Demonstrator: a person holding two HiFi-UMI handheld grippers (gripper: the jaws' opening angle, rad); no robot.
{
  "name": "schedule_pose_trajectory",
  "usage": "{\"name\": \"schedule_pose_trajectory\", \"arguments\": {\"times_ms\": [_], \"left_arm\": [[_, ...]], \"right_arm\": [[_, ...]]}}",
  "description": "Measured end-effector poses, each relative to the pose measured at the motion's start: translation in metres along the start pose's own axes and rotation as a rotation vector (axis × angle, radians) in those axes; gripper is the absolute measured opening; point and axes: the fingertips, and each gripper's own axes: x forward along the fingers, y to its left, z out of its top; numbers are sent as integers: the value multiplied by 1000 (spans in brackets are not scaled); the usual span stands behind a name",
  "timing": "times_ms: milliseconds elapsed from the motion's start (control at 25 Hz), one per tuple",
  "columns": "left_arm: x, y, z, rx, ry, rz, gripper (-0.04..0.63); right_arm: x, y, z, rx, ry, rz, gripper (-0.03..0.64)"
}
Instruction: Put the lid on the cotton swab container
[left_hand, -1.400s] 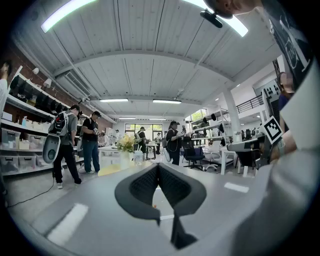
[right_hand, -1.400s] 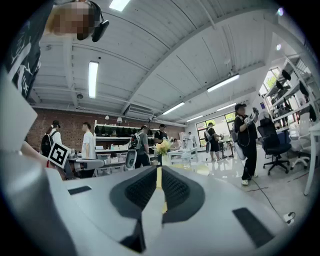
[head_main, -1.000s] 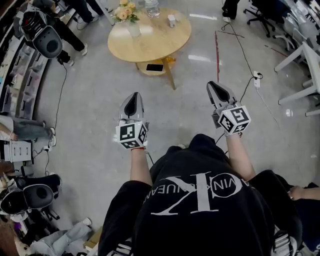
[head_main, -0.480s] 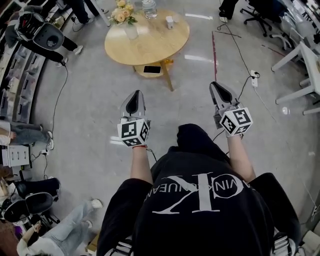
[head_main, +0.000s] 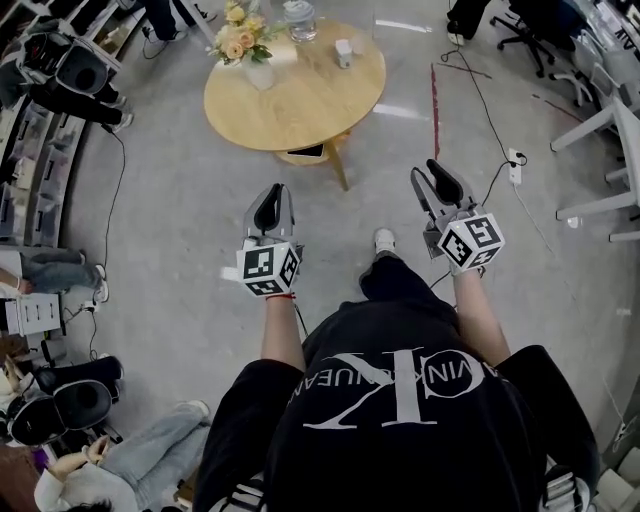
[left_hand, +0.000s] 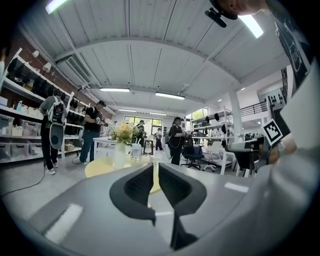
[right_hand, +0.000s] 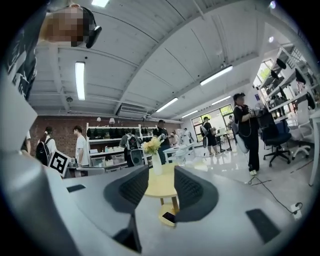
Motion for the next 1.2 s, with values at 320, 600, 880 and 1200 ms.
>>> {"name": "schedule_pose_trajectory", "arguments": {"times_ms": [320, 600, 880, 1200], "left_arm": [[69, 5, 10, -26, 33, 2, 97], [118, 8, 12, -36, 54, 50, 97], [163, 9, 12, -39, 62, 99, 98], [194, 3, 11, -25, 86, 115, 98]], "right_arm": [[57, -53, 4, 36, 60, 35, 154], [105, -99, 6, 68, 90, 100, 166], [146, -133, 7, 74, 107, 179, 169], [164, -161, 5, 110, 109, 215, 172]]}}
